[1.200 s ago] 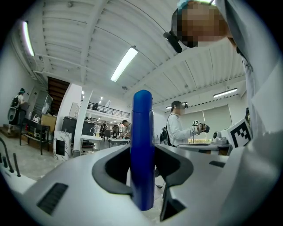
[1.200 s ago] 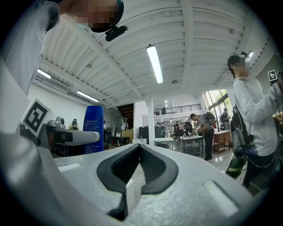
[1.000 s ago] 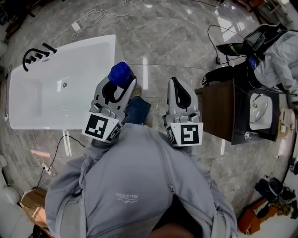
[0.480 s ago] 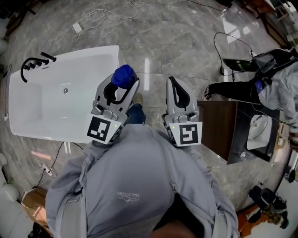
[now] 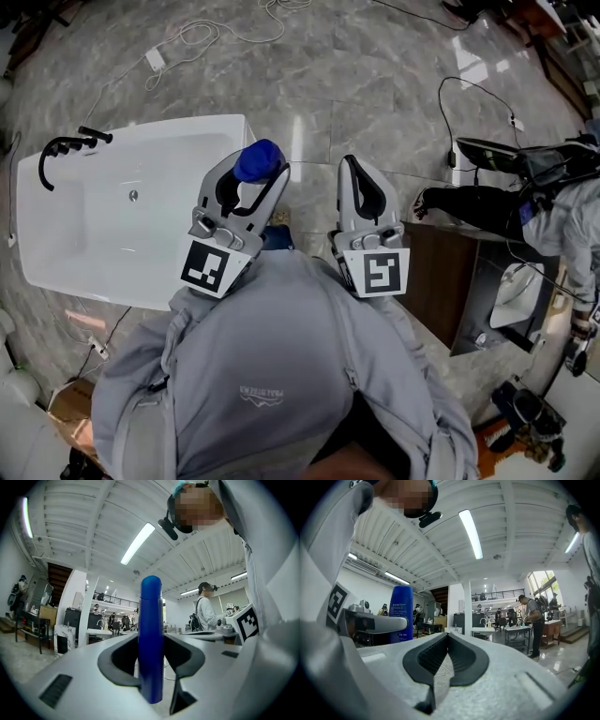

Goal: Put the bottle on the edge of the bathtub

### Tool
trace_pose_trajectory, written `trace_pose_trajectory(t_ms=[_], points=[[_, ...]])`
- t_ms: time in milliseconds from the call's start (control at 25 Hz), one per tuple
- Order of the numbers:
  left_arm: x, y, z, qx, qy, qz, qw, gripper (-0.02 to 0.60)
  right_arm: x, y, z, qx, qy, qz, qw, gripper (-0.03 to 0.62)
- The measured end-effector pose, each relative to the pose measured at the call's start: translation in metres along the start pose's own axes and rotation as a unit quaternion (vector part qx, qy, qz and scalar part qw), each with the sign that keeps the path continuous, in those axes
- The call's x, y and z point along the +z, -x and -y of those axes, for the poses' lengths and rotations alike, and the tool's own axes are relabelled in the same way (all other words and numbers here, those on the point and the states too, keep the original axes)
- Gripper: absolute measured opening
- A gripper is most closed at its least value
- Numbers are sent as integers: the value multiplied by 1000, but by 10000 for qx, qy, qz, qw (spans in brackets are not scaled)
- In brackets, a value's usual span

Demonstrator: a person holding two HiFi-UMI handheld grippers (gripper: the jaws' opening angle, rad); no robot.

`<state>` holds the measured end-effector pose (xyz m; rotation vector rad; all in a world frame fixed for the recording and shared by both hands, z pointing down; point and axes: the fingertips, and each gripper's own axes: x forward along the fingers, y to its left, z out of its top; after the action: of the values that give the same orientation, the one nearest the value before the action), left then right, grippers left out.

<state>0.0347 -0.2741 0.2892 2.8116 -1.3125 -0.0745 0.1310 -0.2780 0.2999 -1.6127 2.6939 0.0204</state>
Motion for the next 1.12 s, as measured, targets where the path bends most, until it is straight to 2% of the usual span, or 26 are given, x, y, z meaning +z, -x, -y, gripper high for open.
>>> trace_pose_trajectory(t_ms=[160,280,360,760,960,1120], points=[[-1,-17,-24,102,48,-42,9999,156,2,-27,6,63,-30,-6,10000,3],[-3,-27,-36,237,88,-51,9997,156,1,-45,9,305,88,41,9995,3],[-5,-34,-43,330,92,-65,9994,156,-7,-56,14,420,141,-105,9990,3],[-13,-42,-65,1039,167,55,9944,156,-21,-98,11,1167,55,-113,9931,3],[-16,-42,-80,1263,13,78,9920,156,-34,-120,5,1485,-17,-174,9888,3],[-29,-33,-110,1475,-73,53,9890,156,-54,-146,-12,1729,24,-263,9846,3]])
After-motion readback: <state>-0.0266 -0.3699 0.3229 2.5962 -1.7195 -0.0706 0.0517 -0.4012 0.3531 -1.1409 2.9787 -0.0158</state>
